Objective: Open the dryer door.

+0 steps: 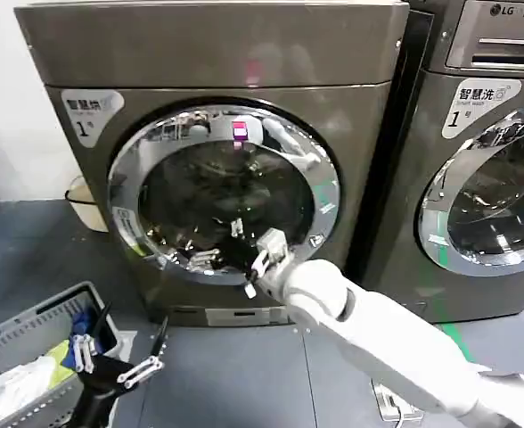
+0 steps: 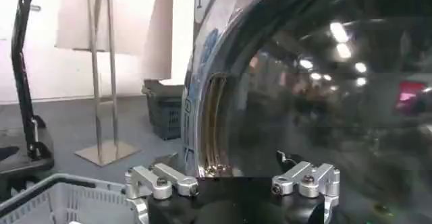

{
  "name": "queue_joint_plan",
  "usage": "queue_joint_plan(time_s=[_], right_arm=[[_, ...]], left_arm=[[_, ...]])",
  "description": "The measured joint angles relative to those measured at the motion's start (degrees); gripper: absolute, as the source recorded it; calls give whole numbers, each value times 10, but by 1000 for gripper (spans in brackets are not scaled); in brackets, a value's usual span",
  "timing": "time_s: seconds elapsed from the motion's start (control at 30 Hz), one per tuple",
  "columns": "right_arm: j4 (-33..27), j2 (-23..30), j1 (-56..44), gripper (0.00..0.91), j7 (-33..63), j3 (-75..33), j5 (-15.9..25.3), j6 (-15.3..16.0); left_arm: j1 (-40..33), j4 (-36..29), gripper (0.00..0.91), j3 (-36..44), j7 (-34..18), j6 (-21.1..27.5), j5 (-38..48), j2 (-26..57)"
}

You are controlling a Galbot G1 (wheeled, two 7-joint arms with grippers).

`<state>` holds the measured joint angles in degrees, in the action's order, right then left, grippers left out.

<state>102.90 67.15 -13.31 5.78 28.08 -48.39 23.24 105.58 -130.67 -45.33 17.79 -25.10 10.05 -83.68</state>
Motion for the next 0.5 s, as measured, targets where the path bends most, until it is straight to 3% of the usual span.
queue_joint_plan(time_s=[0.5], right_arm=[[-40,52,23,907,-2,18,0,2]], left_arm=[[-3,1,907,1,1,1,-1,-1]])
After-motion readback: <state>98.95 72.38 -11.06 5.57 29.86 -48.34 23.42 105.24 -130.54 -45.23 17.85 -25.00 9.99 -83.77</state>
